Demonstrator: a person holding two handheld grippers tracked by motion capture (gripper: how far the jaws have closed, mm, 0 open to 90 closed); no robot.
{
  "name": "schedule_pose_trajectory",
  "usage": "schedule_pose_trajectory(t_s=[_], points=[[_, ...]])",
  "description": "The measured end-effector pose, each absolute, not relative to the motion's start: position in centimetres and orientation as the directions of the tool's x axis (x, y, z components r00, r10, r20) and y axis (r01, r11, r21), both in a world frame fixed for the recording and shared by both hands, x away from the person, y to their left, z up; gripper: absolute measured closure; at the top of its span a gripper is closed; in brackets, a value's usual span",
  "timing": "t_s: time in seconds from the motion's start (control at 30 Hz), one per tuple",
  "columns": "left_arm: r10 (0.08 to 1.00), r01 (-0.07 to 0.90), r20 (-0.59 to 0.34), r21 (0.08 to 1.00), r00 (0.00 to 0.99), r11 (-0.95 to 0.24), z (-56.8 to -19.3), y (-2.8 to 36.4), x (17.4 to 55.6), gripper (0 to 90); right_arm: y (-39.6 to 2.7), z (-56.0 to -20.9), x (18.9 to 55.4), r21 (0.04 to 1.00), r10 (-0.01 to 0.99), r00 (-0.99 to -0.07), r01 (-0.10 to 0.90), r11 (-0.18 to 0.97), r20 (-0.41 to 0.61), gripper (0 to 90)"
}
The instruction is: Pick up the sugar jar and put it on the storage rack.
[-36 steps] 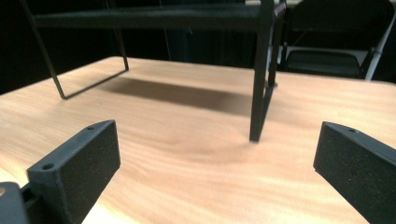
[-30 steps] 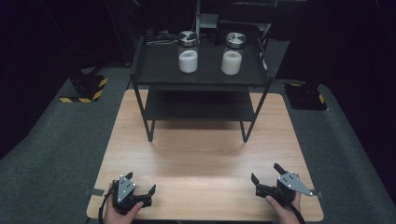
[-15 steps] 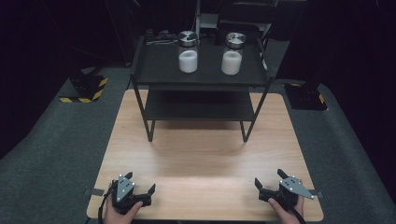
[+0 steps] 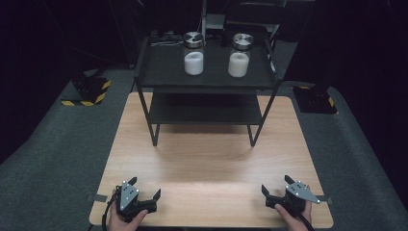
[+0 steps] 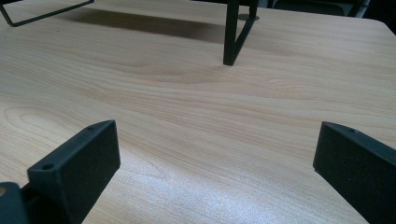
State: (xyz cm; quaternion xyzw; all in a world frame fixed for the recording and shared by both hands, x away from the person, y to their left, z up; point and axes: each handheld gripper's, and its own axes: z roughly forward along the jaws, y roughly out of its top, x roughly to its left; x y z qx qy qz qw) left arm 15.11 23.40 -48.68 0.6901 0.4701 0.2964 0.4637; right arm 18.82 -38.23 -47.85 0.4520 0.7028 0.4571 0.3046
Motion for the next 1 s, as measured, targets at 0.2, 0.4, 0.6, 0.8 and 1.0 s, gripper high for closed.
schedule_pose_trajectory(t_s=[0.2, 0.4, 0.6, 0.8, 1.0], points=[[0.924, 0.378, -0.027, 0.917, 0.381, -0.129, -48.6, 23.3, 15.2, 0.6, -38.3, -47.9, 18.8, 0.918, 0.917, -0.398, 0.362, 0.161, -0.004, 0.2], [0.922, 0.374, -0.024, 0.918, 0.386, -0.133, -48.6, 23.4, 15.1, 0.6, -38.4, -47.9, 18.7, 0.918, 0.919, -0.394, 0.366, 0.152, 0.005, 0.2], [0.918, 0.383, -0.024, 0.913, 0.395, -0.141, -48.5, 23.4, 15.4, 0.6, -38.5, -47.8, 18.8, 0.917, 0.921, -0.390, 0.372, 0.144, 0.014, 0.2], [0.911, 0.383, -0.019, 0.911, 0.411, -0.154, -48.4, 23.0, 16.0, 0.6, -38.9, -48.2, 18.5, 0.928, 0.912, -0.411, 0.342, 0.145, 0.009, 0.2], [0.892, 0.376, -0.015, 0.910, 0.452, -0.175, -48.4, 21.7, 17.4, 0.6, -39.5, -49.2, 17.5, 0.952, 0.911, -0.412, 0.286, 0.109, 0.020, 0.1]])
